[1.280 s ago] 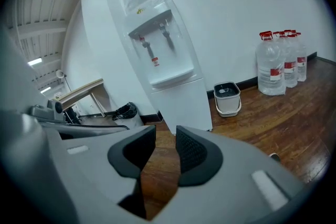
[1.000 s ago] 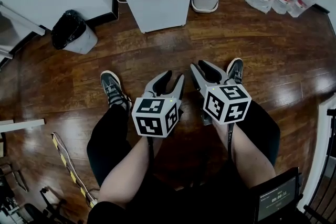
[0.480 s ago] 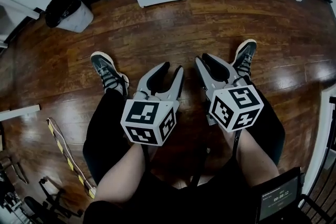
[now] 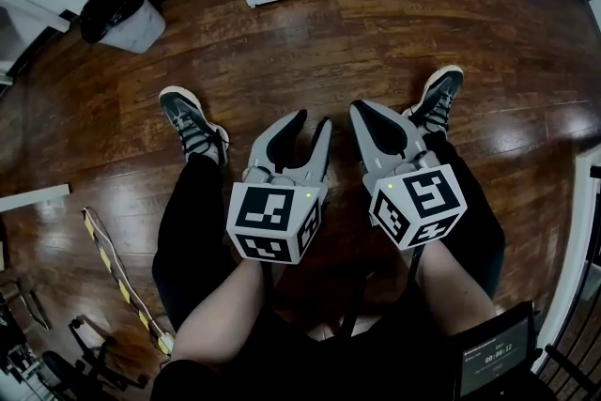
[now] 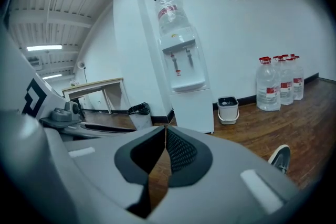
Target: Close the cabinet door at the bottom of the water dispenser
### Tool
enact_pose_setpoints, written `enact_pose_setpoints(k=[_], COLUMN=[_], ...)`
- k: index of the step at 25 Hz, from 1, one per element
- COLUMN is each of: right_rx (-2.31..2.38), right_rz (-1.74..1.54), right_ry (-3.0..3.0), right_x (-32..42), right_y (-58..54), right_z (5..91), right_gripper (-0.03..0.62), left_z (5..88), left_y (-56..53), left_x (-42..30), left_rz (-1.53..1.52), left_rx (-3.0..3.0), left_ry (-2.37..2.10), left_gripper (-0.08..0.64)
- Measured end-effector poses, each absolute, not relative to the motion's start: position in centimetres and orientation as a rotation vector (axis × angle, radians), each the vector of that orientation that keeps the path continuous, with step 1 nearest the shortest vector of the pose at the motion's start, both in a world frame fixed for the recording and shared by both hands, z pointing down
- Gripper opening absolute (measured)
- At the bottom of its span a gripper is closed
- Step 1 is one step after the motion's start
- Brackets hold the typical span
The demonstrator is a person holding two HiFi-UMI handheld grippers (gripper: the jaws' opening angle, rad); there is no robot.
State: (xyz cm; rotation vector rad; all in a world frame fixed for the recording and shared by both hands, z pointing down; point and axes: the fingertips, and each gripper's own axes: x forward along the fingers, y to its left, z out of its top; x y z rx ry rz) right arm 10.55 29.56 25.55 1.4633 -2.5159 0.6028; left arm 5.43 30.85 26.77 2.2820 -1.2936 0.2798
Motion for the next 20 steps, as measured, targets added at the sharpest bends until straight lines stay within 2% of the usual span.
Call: enact_pose_setpoints(k=[20], right_rx=[1.448], right_rz=[0.601], right_ry=[-2.524], right_x=[10.4], right_y=[29.7], right_z=[25.6], right_gripper=[0.005], left_z=[26.8], left_y=[30.8], left_x=[6.6], left_rz=[0.292], left_rx=[2.323], left_ry=[-1.273], left_gripper=[0.149])
